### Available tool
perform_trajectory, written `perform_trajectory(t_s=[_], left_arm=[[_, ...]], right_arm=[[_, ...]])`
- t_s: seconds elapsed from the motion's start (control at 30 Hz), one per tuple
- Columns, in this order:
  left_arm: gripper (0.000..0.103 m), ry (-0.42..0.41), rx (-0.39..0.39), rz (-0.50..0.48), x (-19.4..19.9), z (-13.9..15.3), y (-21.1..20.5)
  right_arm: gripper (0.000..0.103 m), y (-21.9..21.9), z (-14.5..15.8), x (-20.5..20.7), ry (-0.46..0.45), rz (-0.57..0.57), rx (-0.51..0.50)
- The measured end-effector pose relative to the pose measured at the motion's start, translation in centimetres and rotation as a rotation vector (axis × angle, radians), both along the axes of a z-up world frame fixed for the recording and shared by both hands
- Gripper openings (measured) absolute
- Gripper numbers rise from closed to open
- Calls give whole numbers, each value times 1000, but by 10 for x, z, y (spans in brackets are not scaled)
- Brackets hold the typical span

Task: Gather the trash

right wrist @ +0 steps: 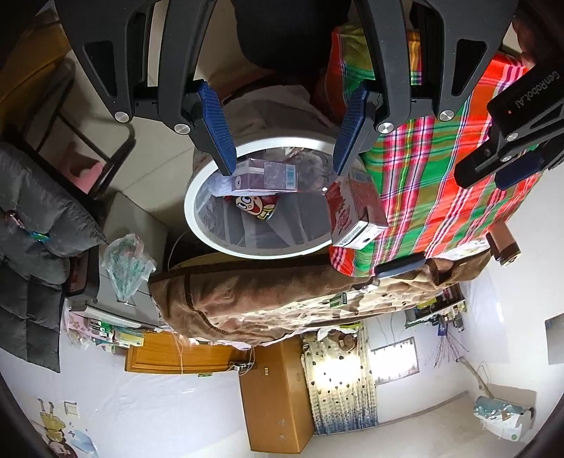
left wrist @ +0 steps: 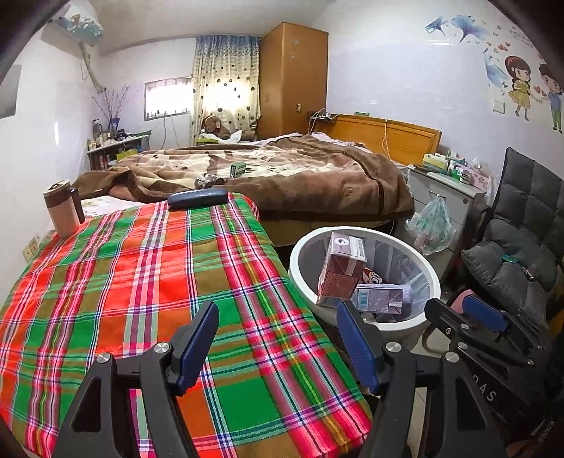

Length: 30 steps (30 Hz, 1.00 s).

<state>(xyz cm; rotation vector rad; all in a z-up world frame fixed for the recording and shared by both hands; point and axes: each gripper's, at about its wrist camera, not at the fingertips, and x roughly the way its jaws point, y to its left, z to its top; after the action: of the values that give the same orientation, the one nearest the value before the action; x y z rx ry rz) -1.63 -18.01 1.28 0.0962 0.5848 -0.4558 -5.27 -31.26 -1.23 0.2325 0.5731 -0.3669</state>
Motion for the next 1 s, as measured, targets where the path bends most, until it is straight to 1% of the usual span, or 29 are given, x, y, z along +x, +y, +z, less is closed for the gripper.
perform_trajectory(t_s=[1.0], left_arm=[[69, -9, -5, 12, -9, -2, 4]], right_arm=[[59, 9, 1, -3, -6, 7, -11]])
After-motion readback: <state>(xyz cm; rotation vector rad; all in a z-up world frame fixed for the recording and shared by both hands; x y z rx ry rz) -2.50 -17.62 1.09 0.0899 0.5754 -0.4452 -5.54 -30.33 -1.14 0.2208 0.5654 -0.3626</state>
